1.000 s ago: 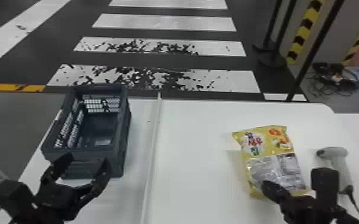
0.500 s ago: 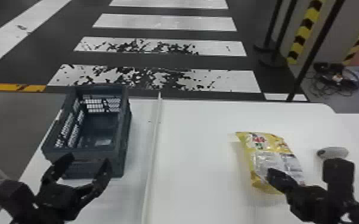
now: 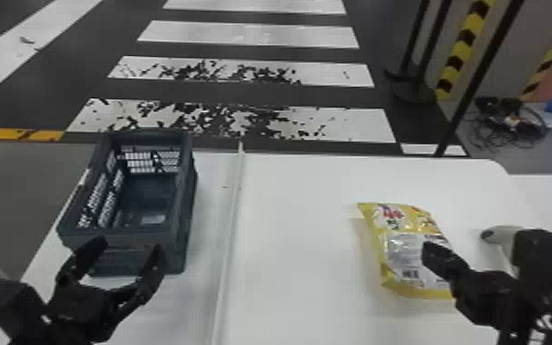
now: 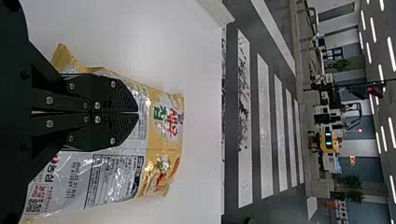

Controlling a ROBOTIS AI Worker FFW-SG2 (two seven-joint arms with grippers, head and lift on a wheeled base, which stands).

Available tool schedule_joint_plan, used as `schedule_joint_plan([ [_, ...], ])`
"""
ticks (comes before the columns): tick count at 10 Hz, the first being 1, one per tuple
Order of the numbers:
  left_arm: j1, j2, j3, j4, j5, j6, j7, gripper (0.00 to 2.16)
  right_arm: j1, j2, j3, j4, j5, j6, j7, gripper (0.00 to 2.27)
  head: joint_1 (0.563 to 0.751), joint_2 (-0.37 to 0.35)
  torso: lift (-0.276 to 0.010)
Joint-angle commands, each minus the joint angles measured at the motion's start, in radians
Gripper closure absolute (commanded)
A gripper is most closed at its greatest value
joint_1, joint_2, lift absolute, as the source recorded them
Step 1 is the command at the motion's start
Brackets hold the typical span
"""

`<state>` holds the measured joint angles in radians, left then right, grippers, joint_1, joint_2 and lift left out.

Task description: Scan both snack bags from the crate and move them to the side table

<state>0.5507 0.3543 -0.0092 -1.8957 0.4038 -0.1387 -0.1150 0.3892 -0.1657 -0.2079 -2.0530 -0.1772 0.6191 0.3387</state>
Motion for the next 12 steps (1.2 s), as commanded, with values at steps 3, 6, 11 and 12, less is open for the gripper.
schedule_joint_plan([
  [3,0.0,0.0,0.0,0.001,0.0,0.0,0.0,0.04,0.007,-0.005,-0.039,-0.006,-0.007,0.012,0.006,2.2,0.695,-0.061,-0.099],
  [6,-0.001,-0.001,0.002,0.006,0.0,0.0,0.0,0.04,0.04,0.0,0.042,0.001,0.008,0.021,0.023,2.2,0.695,-0.049,-0.099],
  [11,-0.001,-0.001,0.002,0.007,0.001,0.0,0.0,0.04,-0.003,-0.002,0.087,0.109,0.035,0.028,0.031,2.2,0.695,0.015,-0.099],
  [12,-0.003,-0.001,0.0,0.009,0.001,0.0,0.0,0.04,0.005,-0.002,0.087,0.109,0.036,0.028,0.032,2.2,0.695,0.016,-0.099],
])
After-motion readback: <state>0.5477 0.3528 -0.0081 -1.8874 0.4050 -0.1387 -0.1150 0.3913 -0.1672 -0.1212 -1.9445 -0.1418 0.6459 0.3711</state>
